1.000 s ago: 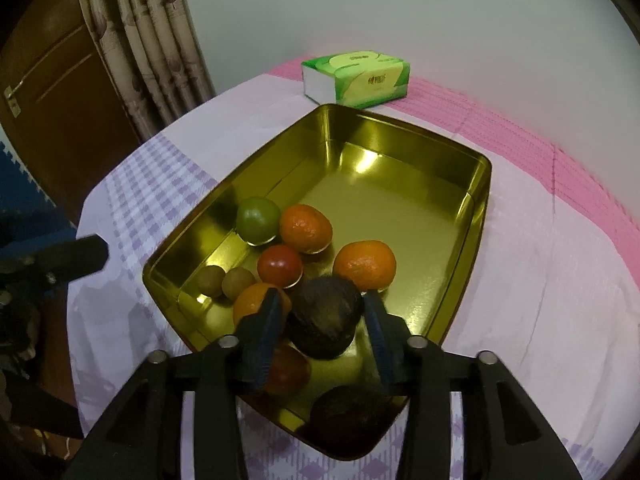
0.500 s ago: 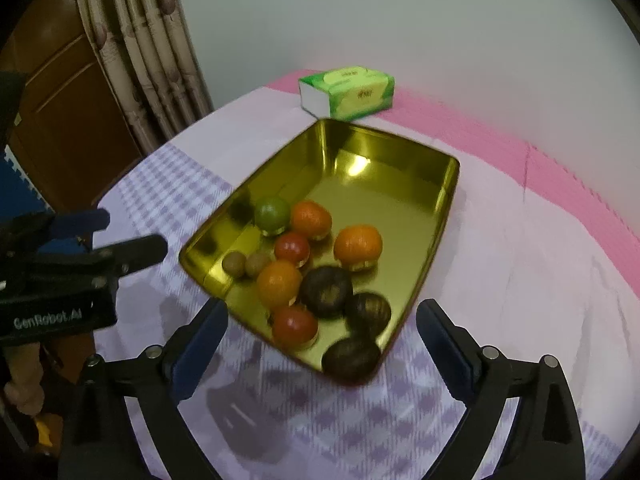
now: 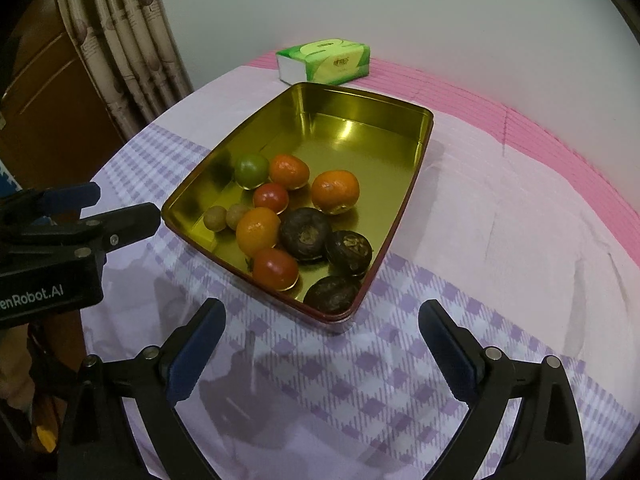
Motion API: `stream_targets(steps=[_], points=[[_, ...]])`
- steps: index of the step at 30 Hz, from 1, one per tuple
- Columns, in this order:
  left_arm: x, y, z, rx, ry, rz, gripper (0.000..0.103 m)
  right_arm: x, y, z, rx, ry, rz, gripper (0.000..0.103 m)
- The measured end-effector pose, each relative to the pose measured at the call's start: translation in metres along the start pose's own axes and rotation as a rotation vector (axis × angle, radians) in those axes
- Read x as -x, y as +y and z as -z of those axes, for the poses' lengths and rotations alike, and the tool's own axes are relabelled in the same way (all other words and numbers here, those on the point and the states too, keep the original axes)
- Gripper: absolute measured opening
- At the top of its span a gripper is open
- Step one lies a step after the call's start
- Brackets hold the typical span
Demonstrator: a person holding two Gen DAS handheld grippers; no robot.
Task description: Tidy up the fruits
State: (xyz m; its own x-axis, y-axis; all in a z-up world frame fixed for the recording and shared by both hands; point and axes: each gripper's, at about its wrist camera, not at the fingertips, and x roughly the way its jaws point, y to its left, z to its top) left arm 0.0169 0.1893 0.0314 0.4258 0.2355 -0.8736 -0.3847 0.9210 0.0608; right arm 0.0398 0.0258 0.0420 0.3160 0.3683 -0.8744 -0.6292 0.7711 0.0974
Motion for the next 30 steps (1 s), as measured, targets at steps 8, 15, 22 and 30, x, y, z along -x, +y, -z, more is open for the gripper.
stream_targets(steps=[8,15,22,30], points=[[-0.0010,-0.0014,0.0002,-0.001,0.003,0.003,0.080,-0.0049,0.0026,0.0038,0.009,0.021,-0.007,0.097],[-0.0025,-0.0021,0.0004,-0.001,0.005,0.003,0.080,-0.0074,0.0025,0.0046,0.009,0.027,-0.010,0.097],[-0.0041,-0.0040,0.0008,-0.012,0.008,-0.004,0.081,-0.0092,0.0016,0.0059,0.003,0.030,-0.014,0.097],[-0.0023,-0.0040,0.0013,-0.018,0.000,0.002,0.084,-0.0090,0.0018,0.0067,0.004,0.027,-0.019,0.097]])
